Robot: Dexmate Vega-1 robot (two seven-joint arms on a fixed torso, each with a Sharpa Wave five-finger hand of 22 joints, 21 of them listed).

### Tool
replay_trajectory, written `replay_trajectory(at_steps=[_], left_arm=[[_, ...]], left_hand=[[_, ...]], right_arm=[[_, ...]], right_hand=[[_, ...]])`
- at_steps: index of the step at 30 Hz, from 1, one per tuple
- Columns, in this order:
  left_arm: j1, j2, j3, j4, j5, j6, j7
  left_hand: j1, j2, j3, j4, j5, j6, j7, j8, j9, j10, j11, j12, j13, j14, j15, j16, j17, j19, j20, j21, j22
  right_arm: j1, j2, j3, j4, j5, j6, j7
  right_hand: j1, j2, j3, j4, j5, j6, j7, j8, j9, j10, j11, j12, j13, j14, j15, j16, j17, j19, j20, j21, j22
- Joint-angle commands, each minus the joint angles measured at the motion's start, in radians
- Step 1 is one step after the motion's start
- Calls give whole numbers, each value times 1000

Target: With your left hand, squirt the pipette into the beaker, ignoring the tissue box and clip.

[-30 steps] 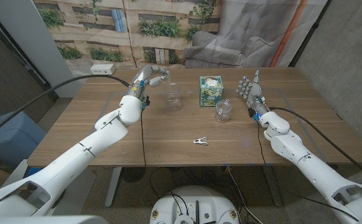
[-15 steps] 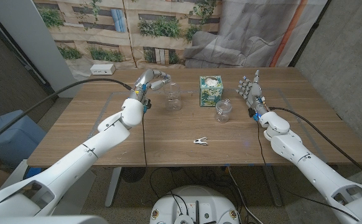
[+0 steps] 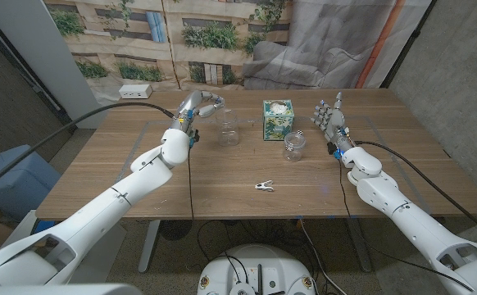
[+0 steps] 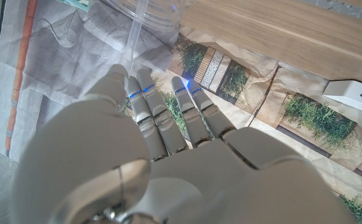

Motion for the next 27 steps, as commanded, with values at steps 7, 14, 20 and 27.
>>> replay_trajectory(at_steps=[7, 14, 20, 27], left_arm=[[-19, -20, 13, 26, 6, -3, 12], [-19, -25, 15, 30, 5, 6, 16], [-13, -22, 11, 25, 2, 17, 21], [-5, -18, 4, 16, 2, 41, 31]], left_hand=[[25, 11, 7, -7, 0, 31, 5, 15, 4, 31, -4, 17, 3, 18, -130, 7, 3, 8, -9, 7, 4], [33, 14, 6, -7, -1, 54, 4, 22, 4, 54, 0, 23, 3, 27, -137, 9, 4, 13, -13, 8, 4], [39, 17, 6, -7, -1, 70, -4, 28, 4, 73, 0, 27, 3, 36, -139, 11, 5, 18, -15, 10, 3], [49, 22, 5, -7, -1, 102, 3, 37, 4, 106, 0, 34, 3, 52, -147, 14, 6, 22, -20, 10, 3]], right_arm=[[0, -2, 0, 0, 3, -1, 7], [0, 0, 0, -1, 0, -1, 0], [1, -1, 0, 1, 2, -1, 7], [1, -1, 0, 2, 2, 0, 8]], right_hand=[[0, 58, -8, -1, 5, 2, -9, 7, 2, -1, -1, 2, 3, -7, -85, 6, 4, 4, -1, 6, 5], [0, 58, -8, -1, 5, 2, -9, 7, 2, -1, 0, 2, 3, -6, -84, 6, 4, 3, -1, 6, 5], [0, 59, -8, -1, 5, 2, -8, 7, 2, -2, 0, 1, 3, -6, -84, 6, 4, 3, -1, 6, 5], [0, 58, -8, -1, 5, 2, -8, 7, 2, 2, -1, 3, 3, -6, -85, 6, 4, 4, -1, 6, 5]])
